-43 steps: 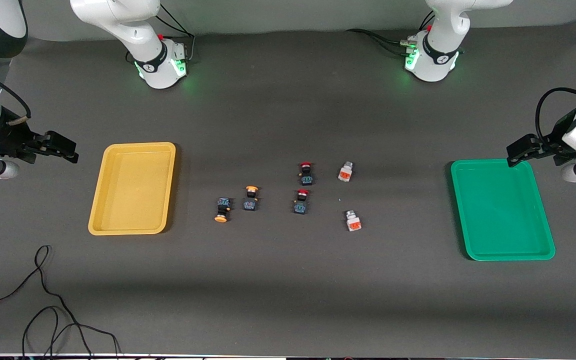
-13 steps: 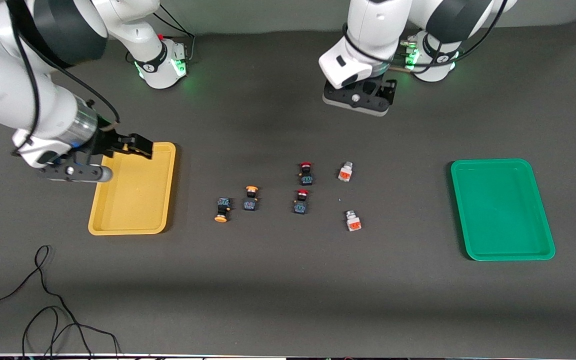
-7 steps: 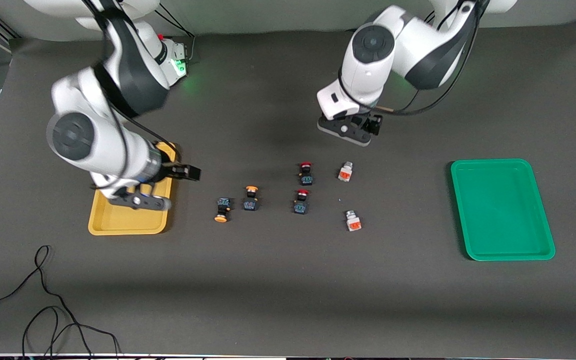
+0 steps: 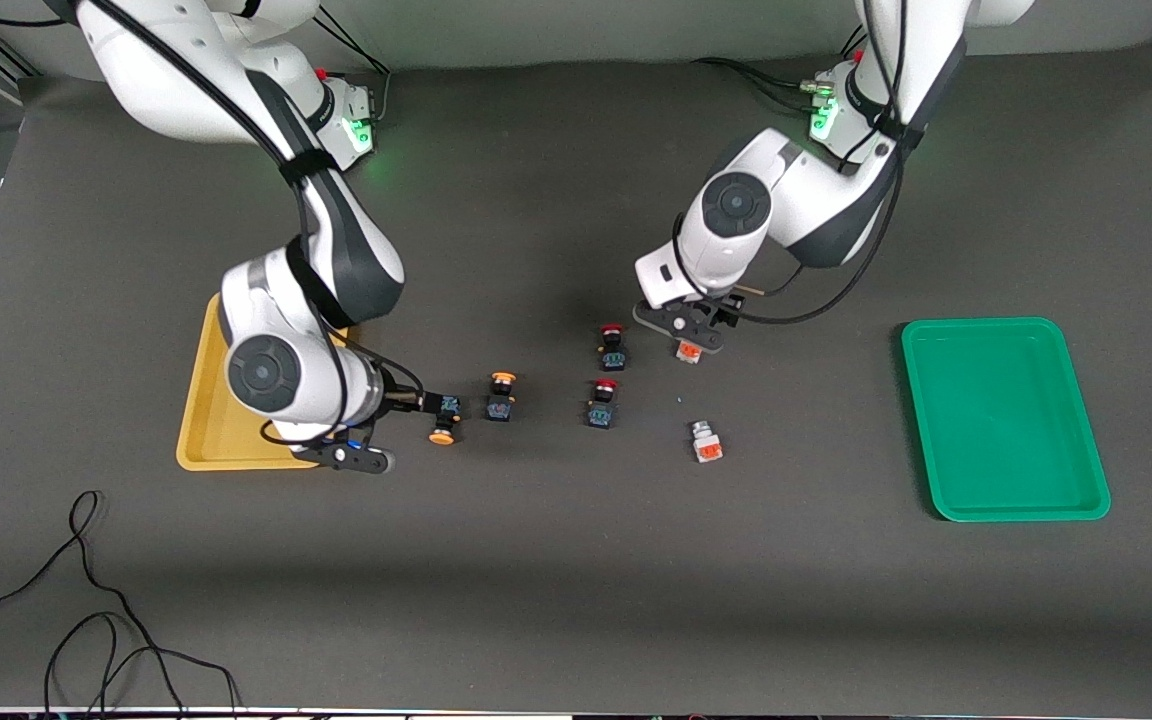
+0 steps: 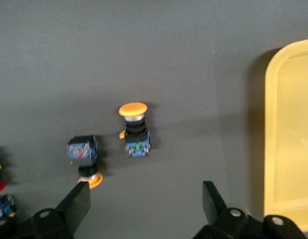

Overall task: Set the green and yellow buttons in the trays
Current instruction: 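Lower the right gripper onto a yellow button while the left gripper descends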

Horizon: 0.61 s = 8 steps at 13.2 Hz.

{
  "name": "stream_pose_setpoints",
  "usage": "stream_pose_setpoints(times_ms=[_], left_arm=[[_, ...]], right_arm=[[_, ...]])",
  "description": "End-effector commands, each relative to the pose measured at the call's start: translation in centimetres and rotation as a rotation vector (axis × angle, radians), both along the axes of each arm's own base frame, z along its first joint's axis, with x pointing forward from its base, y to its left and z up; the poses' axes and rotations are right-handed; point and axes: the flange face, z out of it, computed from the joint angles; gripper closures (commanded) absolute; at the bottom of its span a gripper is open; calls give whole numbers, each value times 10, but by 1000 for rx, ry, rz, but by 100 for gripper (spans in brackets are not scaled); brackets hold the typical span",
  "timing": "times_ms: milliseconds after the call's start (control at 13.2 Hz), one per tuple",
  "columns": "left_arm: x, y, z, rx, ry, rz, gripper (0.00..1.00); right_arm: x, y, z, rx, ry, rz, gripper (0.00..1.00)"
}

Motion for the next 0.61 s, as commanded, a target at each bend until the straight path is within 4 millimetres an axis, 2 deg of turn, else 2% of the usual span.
stream_pose_setpoints(times_ms=[0,227,454,530], left_arm=[[15,16,-25,4,10,16,0],[13,10,-38,2,6,28,0],[12,5,-68,2,-22,37,0],[11,3,-71,9,-32,32,0]], right_arm=[[-2,20,-46,-18,6,-51,0],[-5,30,-86,-27,-1,-65,0],[-8,34,-111,-24,-23,-64,0],[-12,33,-120,-25,-26,-66,0]])
